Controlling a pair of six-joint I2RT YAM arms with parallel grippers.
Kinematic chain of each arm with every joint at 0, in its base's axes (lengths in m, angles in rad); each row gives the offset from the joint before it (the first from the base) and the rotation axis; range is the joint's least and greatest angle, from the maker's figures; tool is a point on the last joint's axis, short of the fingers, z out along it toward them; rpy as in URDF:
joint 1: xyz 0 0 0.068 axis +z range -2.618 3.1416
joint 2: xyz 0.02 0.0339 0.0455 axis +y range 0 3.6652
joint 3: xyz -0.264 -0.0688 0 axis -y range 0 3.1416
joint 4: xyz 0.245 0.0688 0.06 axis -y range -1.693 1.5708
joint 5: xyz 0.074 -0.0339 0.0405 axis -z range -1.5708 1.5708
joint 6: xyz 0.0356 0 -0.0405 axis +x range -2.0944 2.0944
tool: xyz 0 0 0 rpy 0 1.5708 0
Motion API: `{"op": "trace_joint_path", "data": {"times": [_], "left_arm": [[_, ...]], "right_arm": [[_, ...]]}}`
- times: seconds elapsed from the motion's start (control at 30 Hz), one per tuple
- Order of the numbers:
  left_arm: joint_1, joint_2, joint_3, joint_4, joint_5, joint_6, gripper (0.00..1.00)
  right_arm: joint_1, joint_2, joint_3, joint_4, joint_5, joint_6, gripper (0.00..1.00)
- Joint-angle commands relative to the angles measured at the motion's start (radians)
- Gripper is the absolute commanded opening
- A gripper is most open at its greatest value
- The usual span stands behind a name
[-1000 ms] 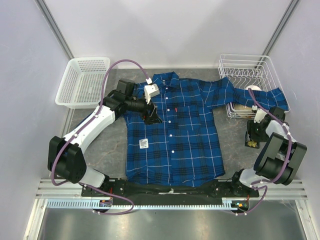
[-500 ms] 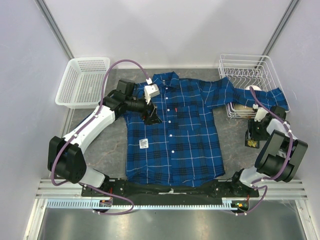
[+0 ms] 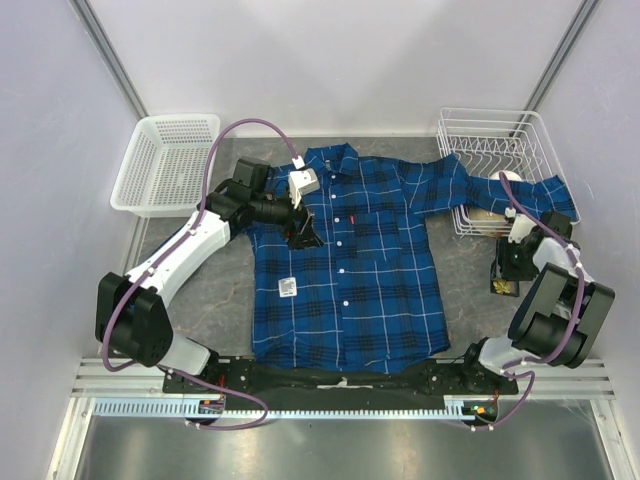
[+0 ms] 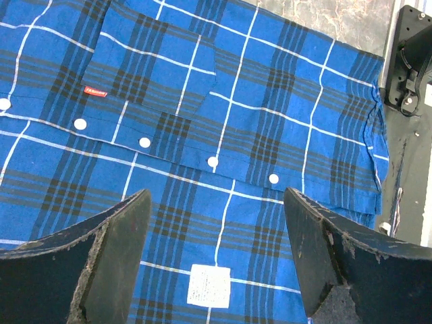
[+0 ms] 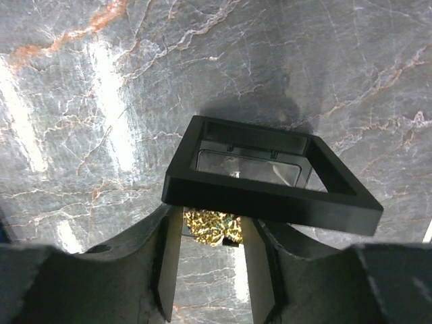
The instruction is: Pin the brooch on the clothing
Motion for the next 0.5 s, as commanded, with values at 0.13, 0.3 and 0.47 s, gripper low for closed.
{"op": "trace_joint_path", "data": {"times": [0.13,0.3,0.47], "left_arm": [[0.002,0.011,0.046,0.010,0.015,0.036,0.86],[0.002,0.012,0.048,0.011,0.017,0.041,0.86],[0.002,0.012,0.048,0.010,0.020,0.041,0.86]], "right_arm": [[0.002,-0.106,0.054,-0.067,-0.019,0.010,0.68],[0.002,-0.112,0.042,-0.095,0.017,-0.010,0.73],[0.002,-0.054,0.047,-0.114,0.038,-0.021,0.77]]}}
